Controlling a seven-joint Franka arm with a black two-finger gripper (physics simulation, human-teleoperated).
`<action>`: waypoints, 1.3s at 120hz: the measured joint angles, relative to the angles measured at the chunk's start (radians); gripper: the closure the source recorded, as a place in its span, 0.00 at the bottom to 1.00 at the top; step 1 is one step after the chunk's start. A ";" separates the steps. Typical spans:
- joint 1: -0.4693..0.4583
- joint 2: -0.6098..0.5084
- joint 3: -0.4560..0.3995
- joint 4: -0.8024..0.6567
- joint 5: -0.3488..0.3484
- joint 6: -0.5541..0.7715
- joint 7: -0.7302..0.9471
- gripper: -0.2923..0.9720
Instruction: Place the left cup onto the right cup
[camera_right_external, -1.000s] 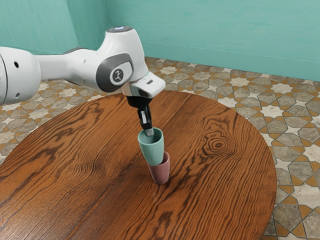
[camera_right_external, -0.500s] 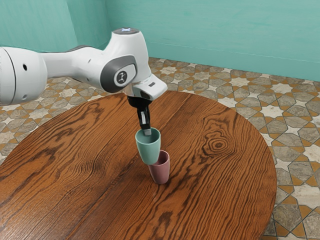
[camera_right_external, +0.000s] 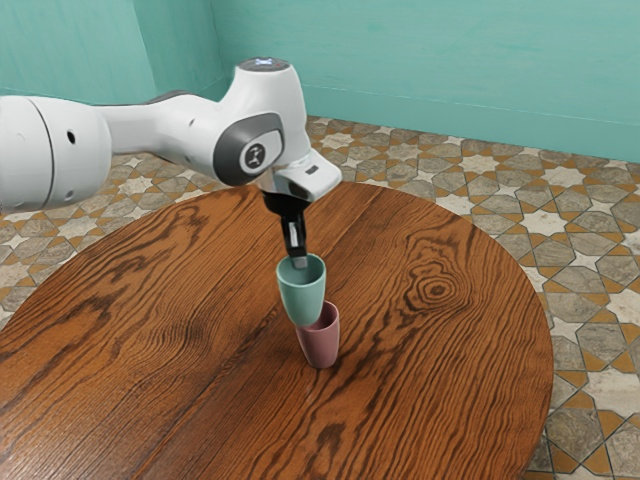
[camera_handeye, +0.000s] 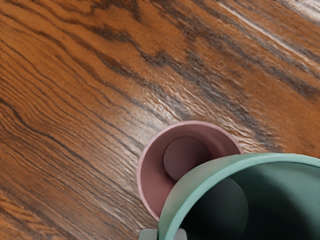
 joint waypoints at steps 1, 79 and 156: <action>0.000 0.001 0.000 0.001 0.000 0.000 0.000 0.85; -0.002 0.063 -0.001 0.052 -0.006 0.004 0.029 0.62; 0.000 0.049 0.000 0.052 -0.003 -0.008 0.043 0.25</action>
